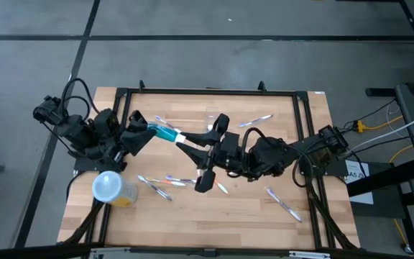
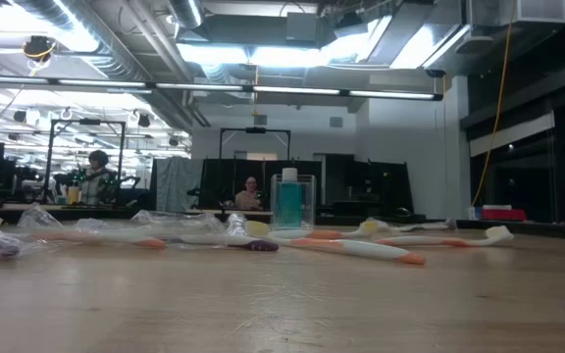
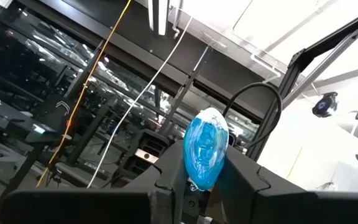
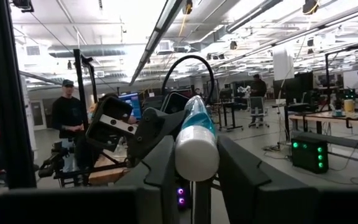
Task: Pick & Place toothbrushing station
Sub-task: Put the blue mouthwash into the transparent organizer
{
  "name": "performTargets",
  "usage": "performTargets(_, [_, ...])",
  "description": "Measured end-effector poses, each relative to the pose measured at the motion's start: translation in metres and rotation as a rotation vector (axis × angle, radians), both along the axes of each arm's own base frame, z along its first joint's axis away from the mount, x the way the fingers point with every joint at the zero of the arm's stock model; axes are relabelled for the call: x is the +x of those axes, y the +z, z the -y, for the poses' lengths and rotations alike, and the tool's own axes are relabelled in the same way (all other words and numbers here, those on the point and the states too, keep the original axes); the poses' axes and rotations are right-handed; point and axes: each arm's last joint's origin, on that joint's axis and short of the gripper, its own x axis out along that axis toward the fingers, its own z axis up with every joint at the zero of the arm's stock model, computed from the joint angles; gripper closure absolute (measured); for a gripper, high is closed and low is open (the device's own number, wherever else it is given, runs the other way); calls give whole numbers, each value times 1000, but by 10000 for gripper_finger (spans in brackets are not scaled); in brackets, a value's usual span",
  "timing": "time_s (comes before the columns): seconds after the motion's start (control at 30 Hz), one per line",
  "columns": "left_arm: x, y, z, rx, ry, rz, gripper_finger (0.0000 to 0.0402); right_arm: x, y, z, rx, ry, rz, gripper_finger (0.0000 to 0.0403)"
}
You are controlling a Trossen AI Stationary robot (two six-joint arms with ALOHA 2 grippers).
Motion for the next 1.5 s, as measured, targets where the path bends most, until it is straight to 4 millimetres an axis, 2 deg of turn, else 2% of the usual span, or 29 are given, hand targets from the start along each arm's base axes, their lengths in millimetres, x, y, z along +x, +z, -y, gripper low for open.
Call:
performTargets(0.33, [-5,3,-4,46,80,-8,284,0,0,-2,-8,26,4,310])
performTargets(0.6, [-30,17,-21,77,133,59,226,-2,0,-7,-30,74,10,310])
performTargets(0.77, [-37,15,-25,146,122,-7,196,-6,4,-5,-81,-37,-9,310])
performTargets(0.93, [-34,-8,-18,250,59,-247,186,-31,21,5,-89,-162,-86,310])
performTargets(1.1, [-19,-42,-2,291,-5,-511,185,-60,26,31,19,-208,-258,310])
performTargets(1.27, [-9,-72,9,310,43,-728,185,-80,16,55,121,-218,-427,310])
performTargets(1.5, [3,-101,17,345,102,-912,185,-78,-14,86,241,-148,-700,310])
